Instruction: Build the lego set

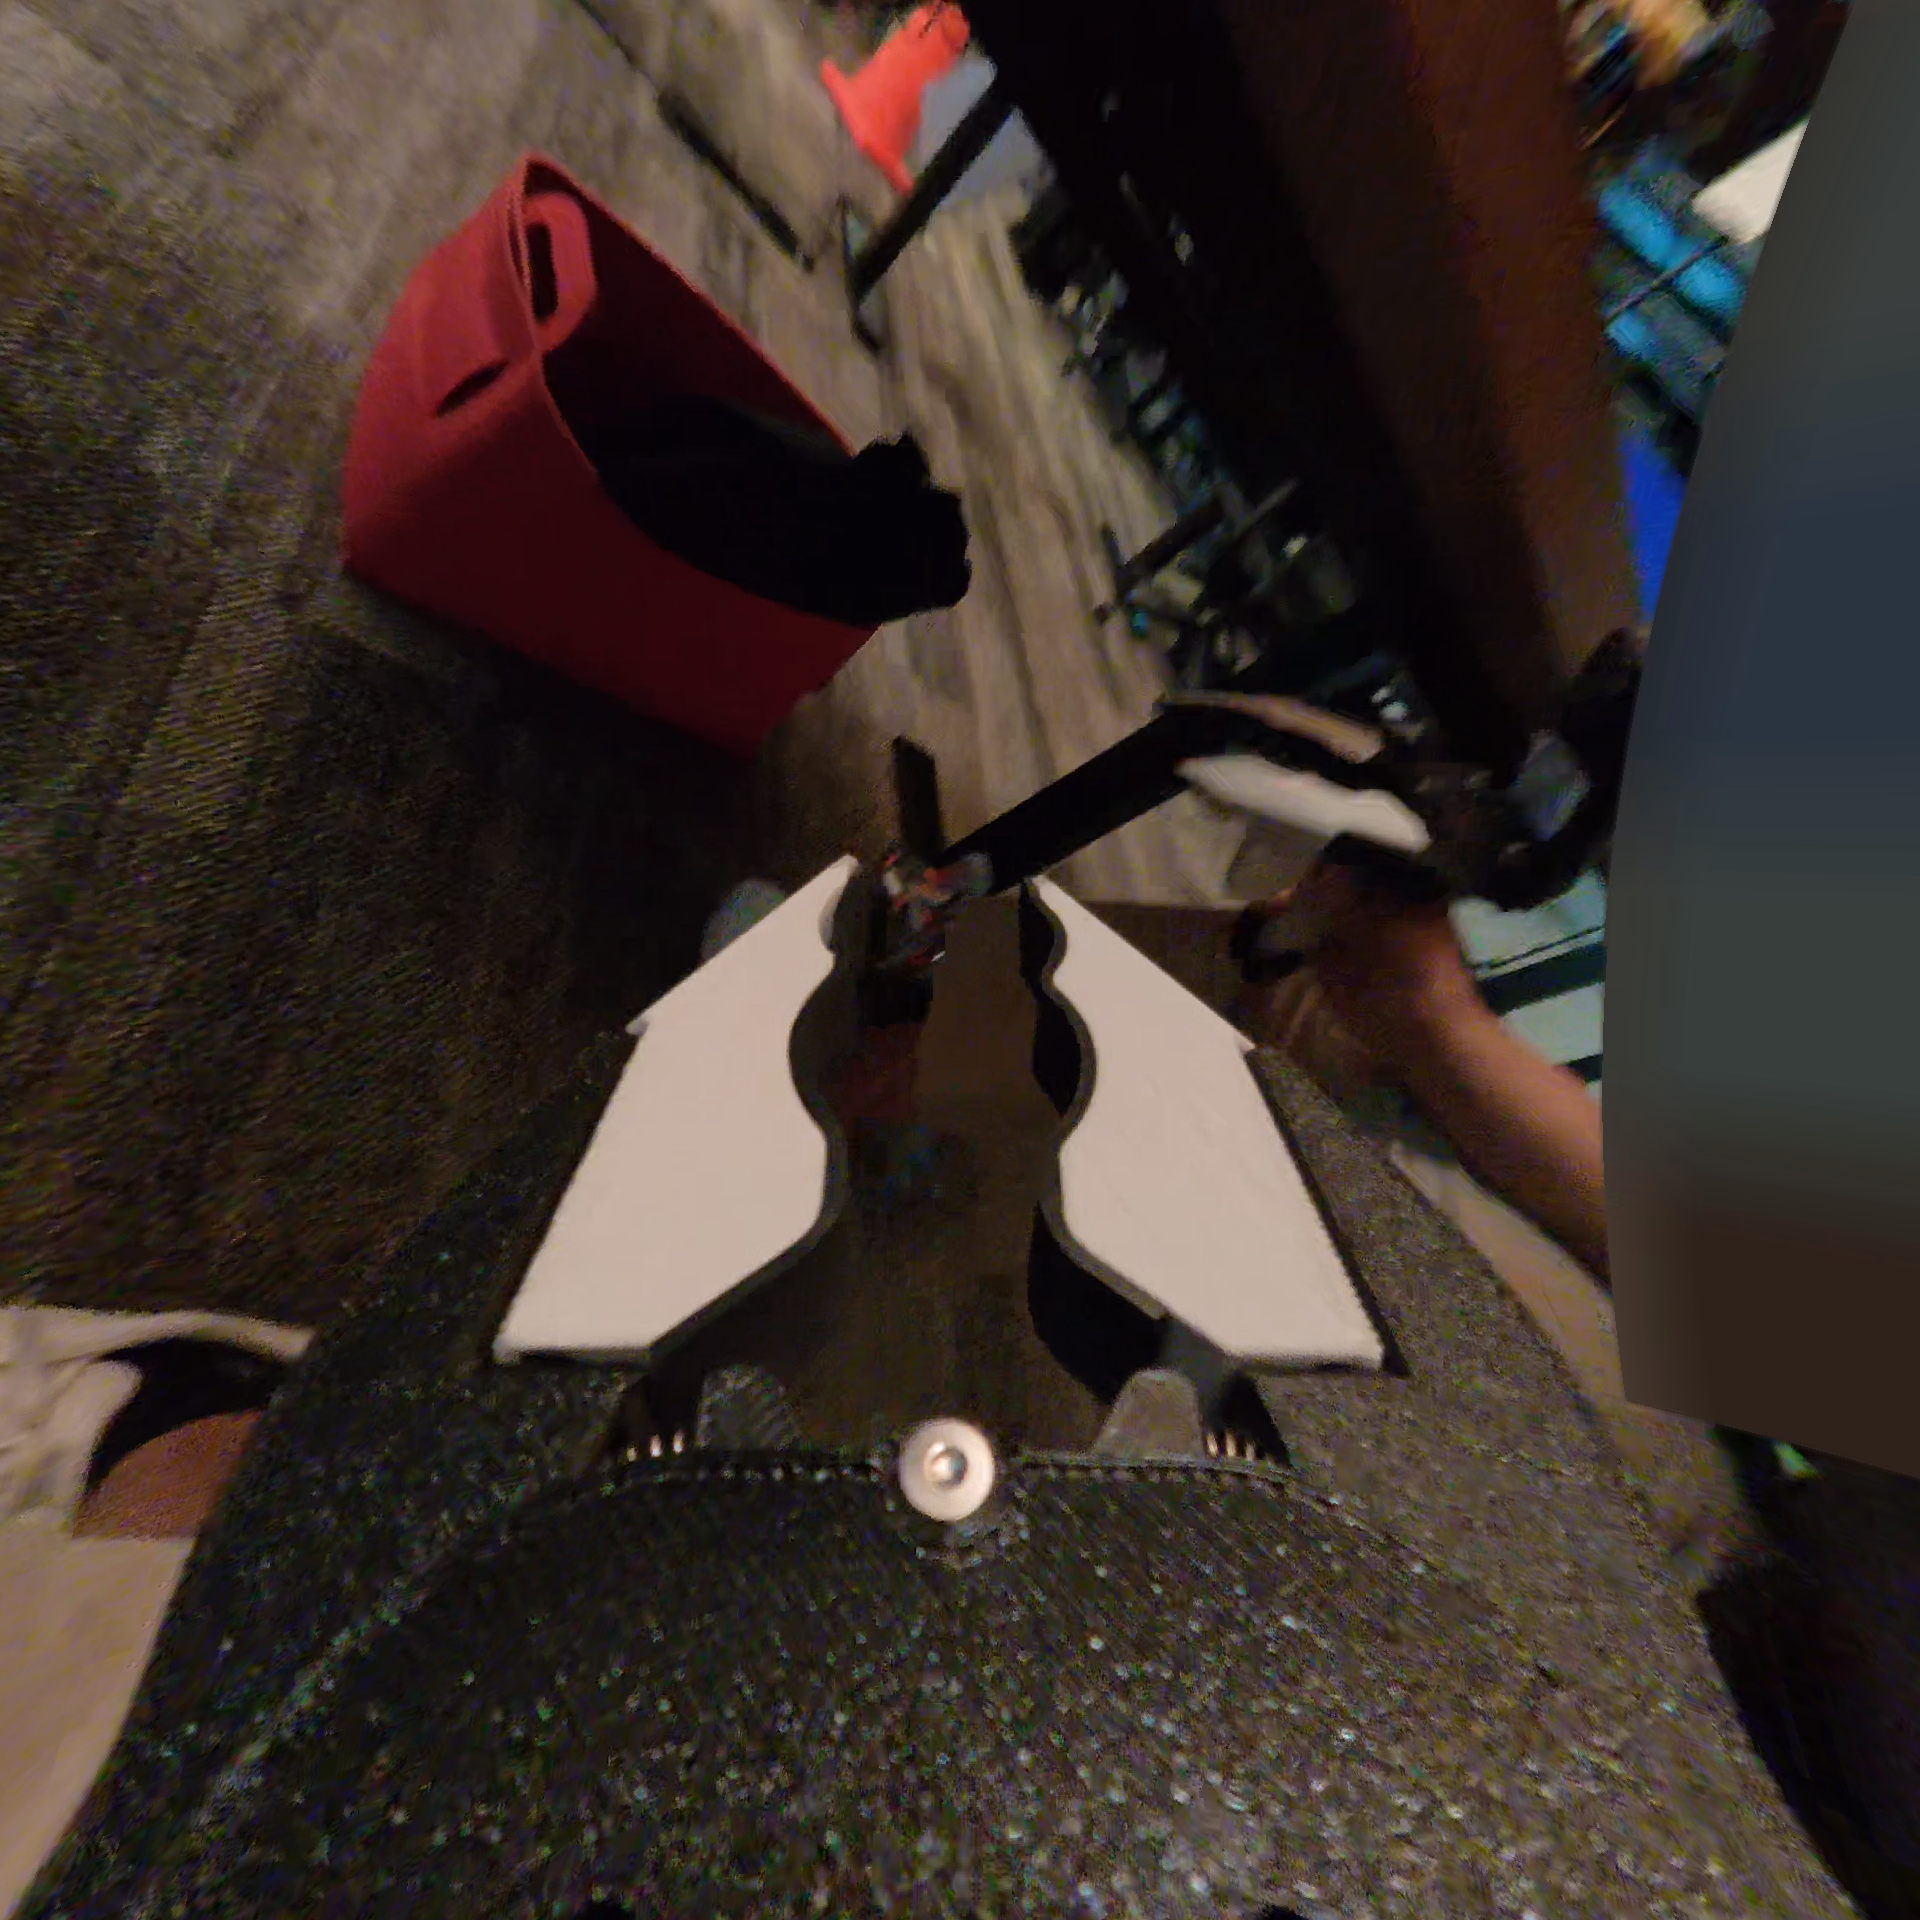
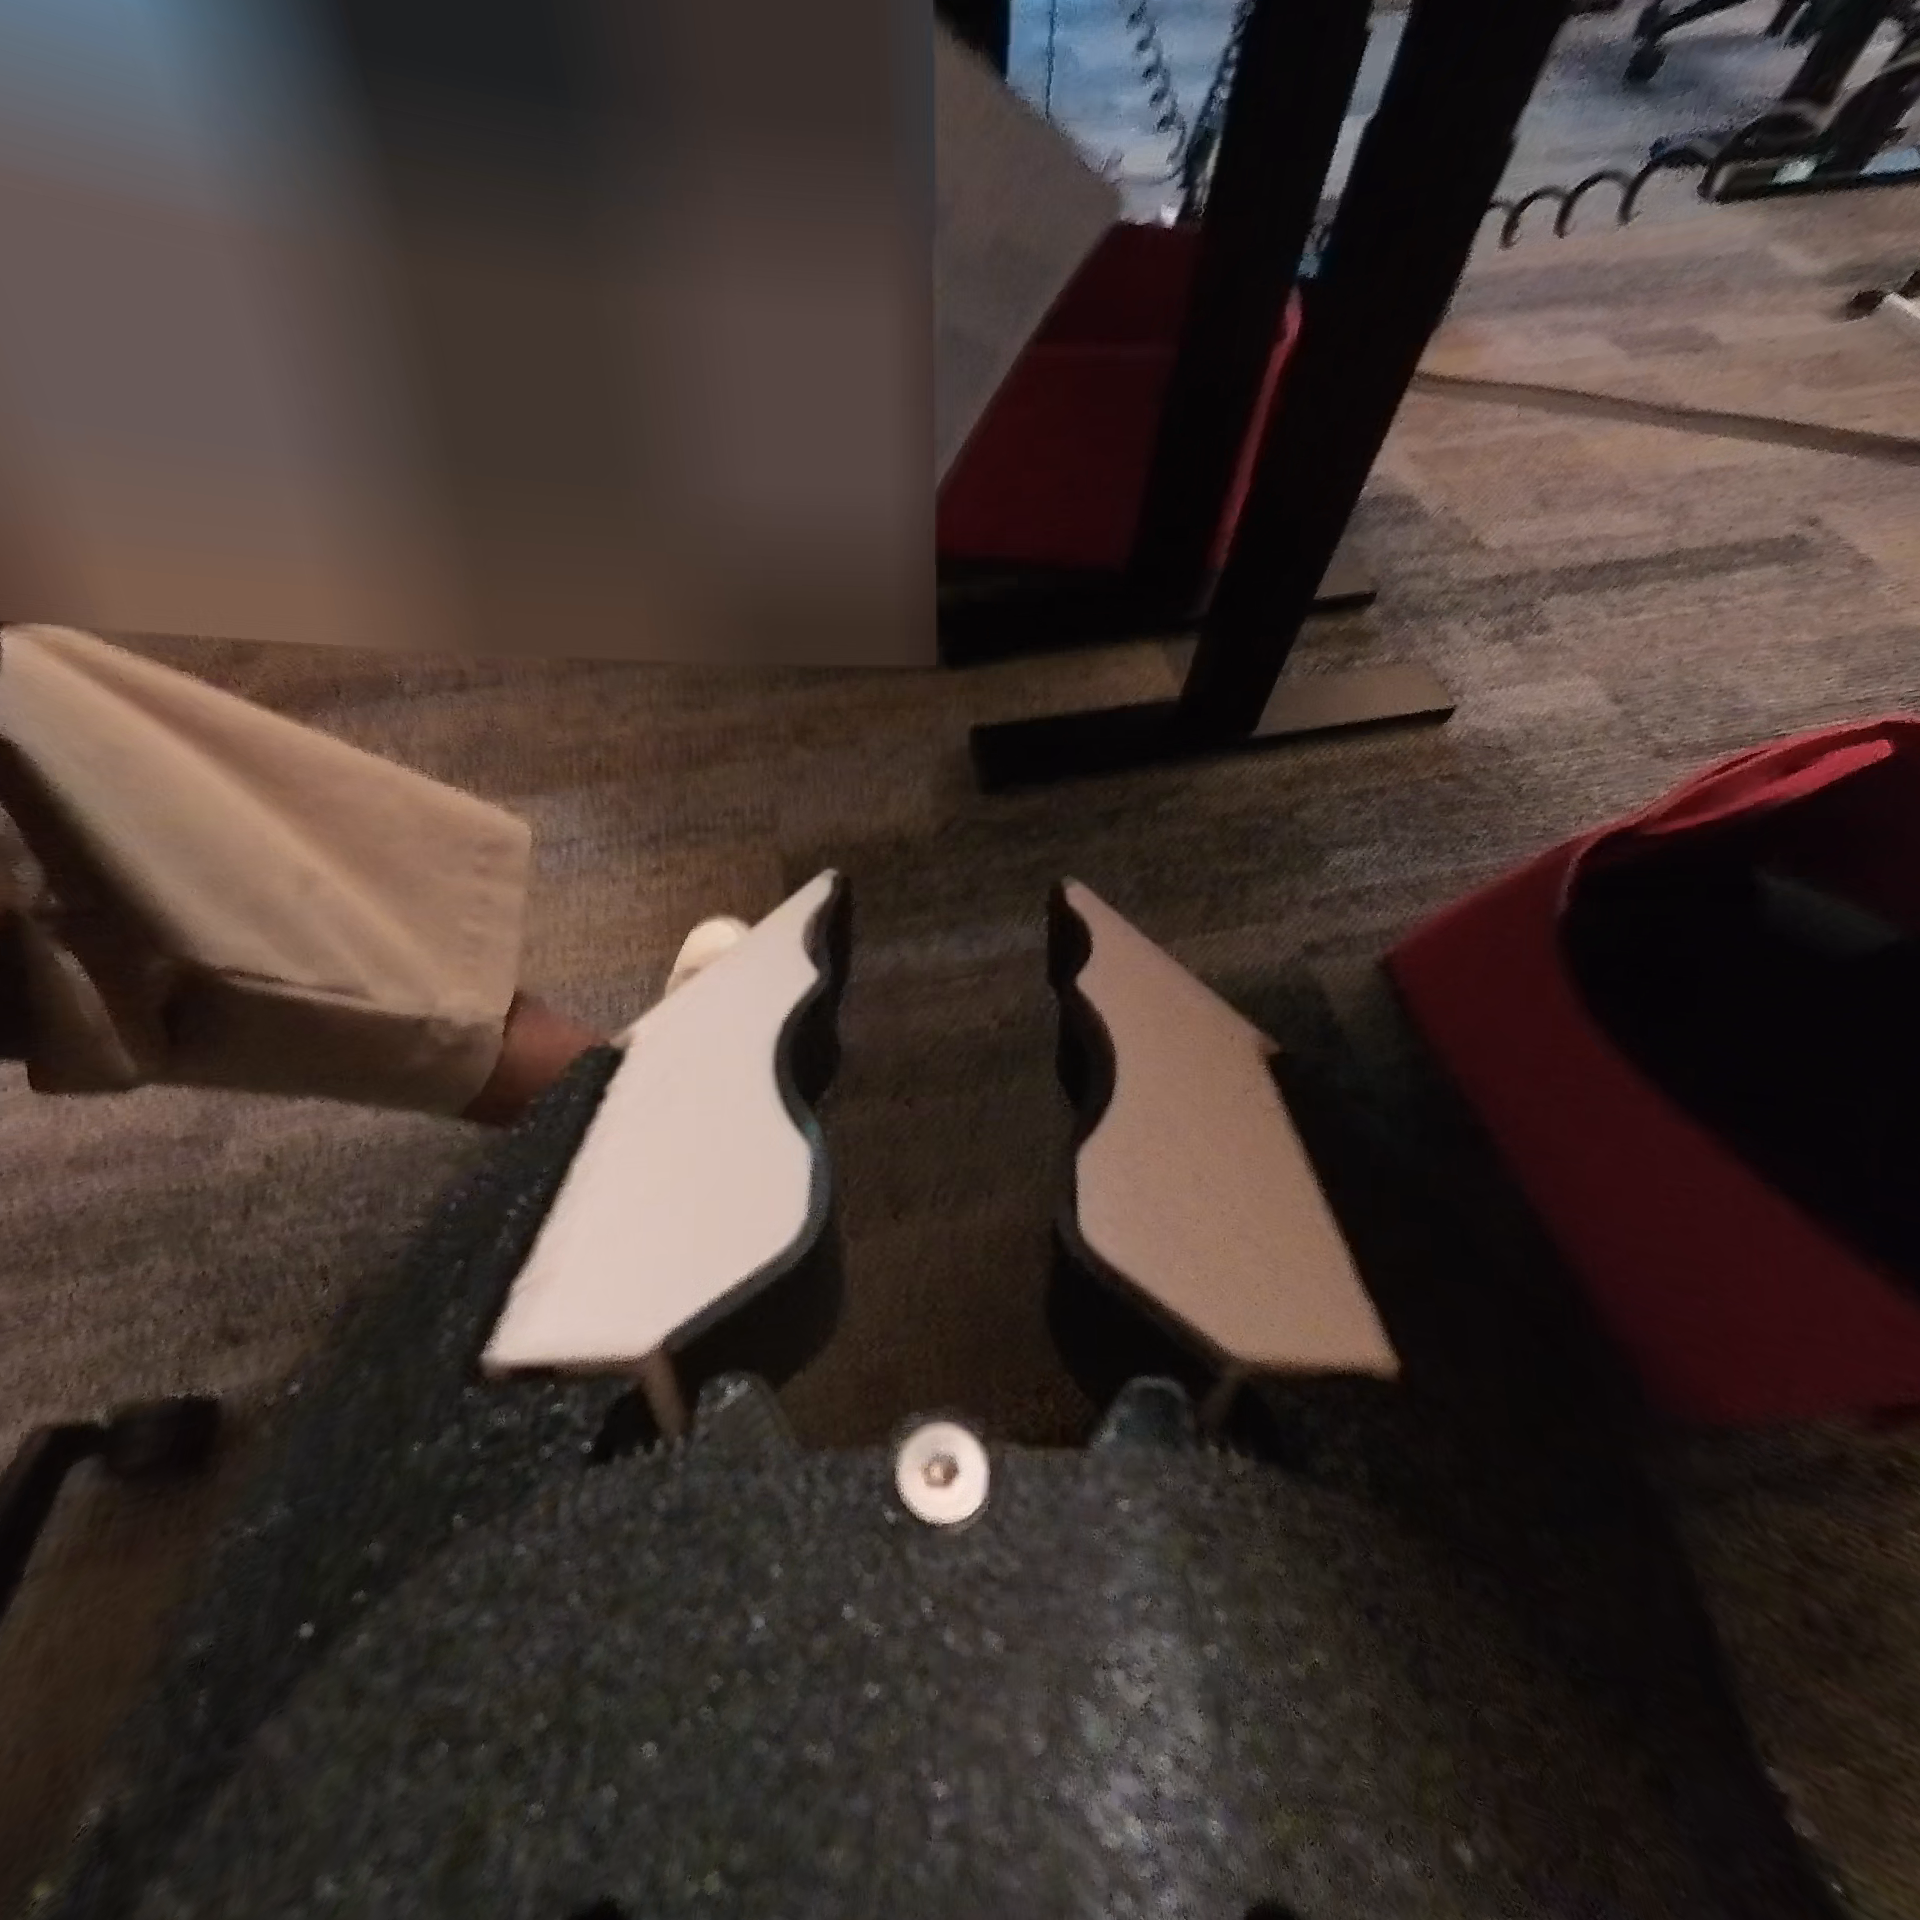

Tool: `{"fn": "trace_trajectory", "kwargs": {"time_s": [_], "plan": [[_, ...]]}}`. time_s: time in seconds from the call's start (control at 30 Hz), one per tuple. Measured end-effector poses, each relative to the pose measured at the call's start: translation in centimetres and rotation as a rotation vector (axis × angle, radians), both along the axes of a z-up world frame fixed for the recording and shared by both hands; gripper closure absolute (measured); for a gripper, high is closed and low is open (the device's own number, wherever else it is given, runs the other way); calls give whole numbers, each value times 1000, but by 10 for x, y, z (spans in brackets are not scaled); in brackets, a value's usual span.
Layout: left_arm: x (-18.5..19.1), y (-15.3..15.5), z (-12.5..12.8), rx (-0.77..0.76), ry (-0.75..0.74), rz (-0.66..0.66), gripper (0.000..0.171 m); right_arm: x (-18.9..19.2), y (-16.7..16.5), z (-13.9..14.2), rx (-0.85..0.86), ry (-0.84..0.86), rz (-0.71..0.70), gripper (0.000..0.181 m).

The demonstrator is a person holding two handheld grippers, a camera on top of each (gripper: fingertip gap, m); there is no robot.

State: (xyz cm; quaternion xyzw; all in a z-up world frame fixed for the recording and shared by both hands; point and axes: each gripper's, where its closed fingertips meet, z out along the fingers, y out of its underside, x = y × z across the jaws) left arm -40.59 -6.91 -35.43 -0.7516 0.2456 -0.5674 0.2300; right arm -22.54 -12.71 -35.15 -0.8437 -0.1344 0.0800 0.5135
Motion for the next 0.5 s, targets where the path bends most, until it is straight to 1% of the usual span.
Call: {"fn": "trace_trajectory", "kwargs": {"time_s": [0.07,0.1,0.13,0.17,0.2,0.33,0.5], "plan": [[-1,0,-14,-3,49,-6,152,11,6,6,21,-8,-18,149],[-1,-1,-19,-19,57,-18,158,17,8,5,18,-20,-27,153],[-2,-3,-23,-36,60,-37,169,20,9,3,7,-29,-30,157],[-2,-3,-26,-47,65,-49,171,22,10,0,-5,-35,-26,163],[-3,-2,-28,-49,74,-45,171,22,10,-3,-13,-45,-17,171],[-5,2,-33,-5,115,-36,171,19,8,-11,-27,-125,22,180],[-5,1,-45,43,195,-54,171,16,7,-23,-70,-135,45,181]]}}
